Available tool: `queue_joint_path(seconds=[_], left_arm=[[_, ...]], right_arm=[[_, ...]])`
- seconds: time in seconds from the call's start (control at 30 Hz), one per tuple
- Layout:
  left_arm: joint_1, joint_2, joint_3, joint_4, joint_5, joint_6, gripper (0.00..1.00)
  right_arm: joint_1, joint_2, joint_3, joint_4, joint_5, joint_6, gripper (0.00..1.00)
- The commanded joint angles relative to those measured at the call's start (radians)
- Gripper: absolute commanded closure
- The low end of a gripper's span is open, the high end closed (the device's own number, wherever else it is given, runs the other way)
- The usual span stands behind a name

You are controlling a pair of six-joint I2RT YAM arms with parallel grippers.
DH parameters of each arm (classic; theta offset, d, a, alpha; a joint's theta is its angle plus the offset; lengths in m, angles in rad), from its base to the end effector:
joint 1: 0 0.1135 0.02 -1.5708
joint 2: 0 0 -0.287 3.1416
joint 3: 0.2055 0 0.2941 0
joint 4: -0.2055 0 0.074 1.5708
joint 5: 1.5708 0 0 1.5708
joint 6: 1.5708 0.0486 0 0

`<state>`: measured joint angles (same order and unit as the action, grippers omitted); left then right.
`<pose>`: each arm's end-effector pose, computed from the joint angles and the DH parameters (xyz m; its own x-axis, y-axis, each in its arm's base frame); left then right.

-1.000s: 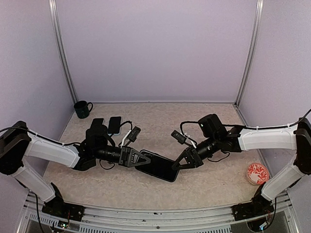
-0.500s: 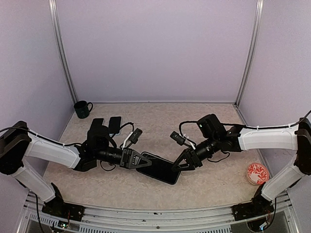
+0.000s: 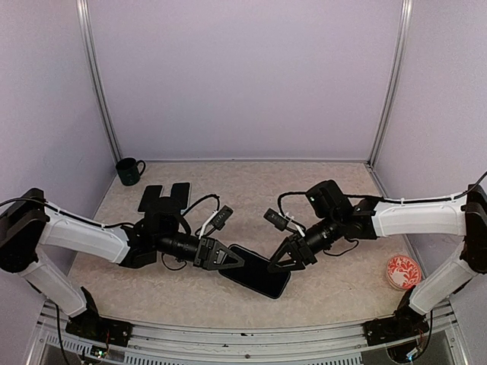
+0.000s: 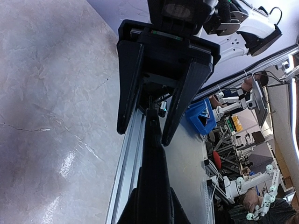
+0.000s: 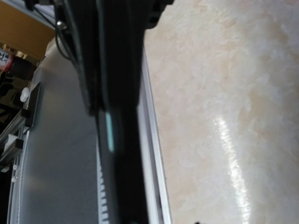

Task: Put the phone into the phone case
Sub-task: Pass from the left arm to the right

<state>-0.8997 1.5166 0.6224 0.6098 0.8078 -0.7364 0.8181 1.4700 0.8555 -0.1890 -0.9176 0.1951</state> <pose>0.1807 -0.2840 0.1830 -0.7825 0.2391 -0.5749 0.6034 0.0634 -0.7949 0.1994 0.2693 0.2076 -0.6418 -0.5128 -0.5702 -0.7095 0.1147 0.6954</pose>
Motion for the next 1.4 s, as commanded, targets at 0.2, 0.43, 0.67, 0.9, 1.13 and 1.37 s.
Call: queue_joint_path(seconds=[0.2, 0.43, 0.67, 0.9, 1.13, 1.37], left_arm=[[-0.02, 0.033, 0.055, 0.015, 0.013, 0.031, 1.0], [-0.023, 0.033, 0.06, 0.003, 0.015, 0.04, 1.0], [-0.027, 0.036, 0.063, -0.007, 0.015, 0.048, 1.0], [-0.027, 0.035, 0.066, -0.016, 0.006, 0.053, 0.98], [-0.003, -0.022, 0.038, 0.0, -0.073, 0.043, 0.58], [0.052, -0.122, -0.043, 0.072, -0.123, -0.009, 0.14]], right_arm=[[0.052, 0.045, 0.058, -0.01, -0.029, -0.035, 0.68], [0.081, 0.072, 0.083, -0.046, -0.016, -0.066, 0.72], [0.092, 0.094, 0.103, -0.074, -0.023, -0.087, 0.94], [0.096, 0.101, 0.095, -0.049, -0.071, -0.084, 1.0], [0.094, 0.052, 0.063, 0.021, -0.04, -0.056, 1.0], [0.051, 0.0, 0.003, 0.158, 0.011, 0.04, 1.0]])
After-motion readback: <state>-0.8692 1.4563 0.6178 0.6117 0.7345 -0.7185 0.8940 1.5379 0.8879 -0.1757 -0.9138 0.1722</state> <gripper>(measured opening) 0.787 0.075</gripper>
